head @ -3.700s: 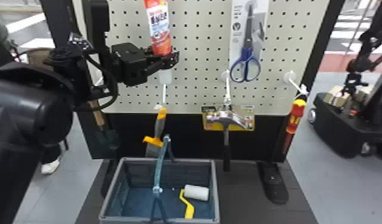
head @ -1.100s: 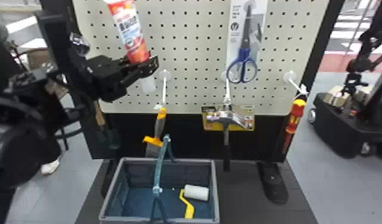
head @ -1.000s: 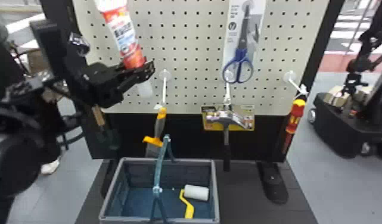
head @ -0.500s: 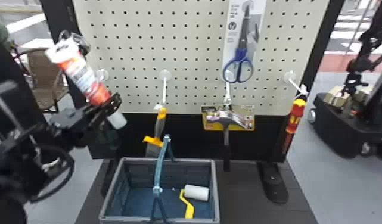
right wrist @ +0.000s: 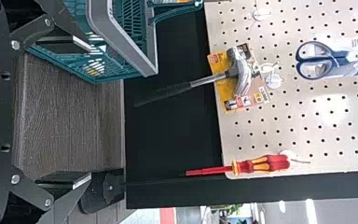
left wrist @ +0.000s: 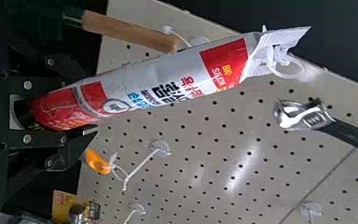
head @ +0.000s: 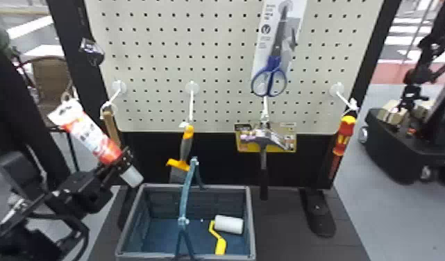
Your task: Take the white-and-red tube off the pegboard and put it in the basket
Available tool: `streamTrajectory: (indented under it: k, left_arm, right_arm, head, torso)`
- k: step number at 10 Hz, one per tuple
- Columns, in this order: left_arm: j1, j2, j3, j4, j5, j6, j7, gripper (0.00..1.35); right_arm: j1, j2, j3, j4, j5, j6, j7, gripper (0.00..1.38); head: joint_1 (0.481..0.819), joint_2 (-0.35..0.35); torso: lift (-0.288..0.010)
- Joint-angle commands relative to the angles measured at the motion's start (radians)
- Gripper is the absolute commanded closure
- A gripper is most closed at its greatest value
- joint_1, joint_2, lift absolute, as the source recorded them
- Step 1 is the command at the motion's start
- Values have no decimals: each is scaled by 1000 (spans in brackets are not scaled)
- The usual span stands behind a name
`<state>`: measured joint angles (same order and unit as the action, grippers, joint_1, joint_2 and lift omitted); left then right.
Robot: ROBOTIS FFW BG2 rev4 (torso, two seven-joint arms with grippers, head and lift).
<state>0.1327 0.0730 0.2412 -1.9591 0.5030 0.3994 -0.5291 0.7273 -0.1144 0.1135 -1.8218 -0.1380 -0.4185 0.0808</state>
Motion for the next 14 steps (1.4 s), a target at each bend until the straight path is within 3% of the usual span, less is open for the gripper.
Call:
streamTrajectory:
  k: [1,7,14]
  left_arm:
    - [7,-2,-19,51,14,-16,-2,1213]
    - [-14,14,-126,213,51,-42,-28,1213]
    - [-20,25,-246,326,68,-91,-57,1213]
  right_arm:
    - [-7,6,0,9,0,0,8,314]
    - [-24,19,0,31,1,0,37,314]
    - [-31,22,0,36,-5,0,42,314]
  head:
    - [549,0]
    - [549,0]
    - [549,0]
  torso:
    - [-100]
    - [-100]
    - [-100]
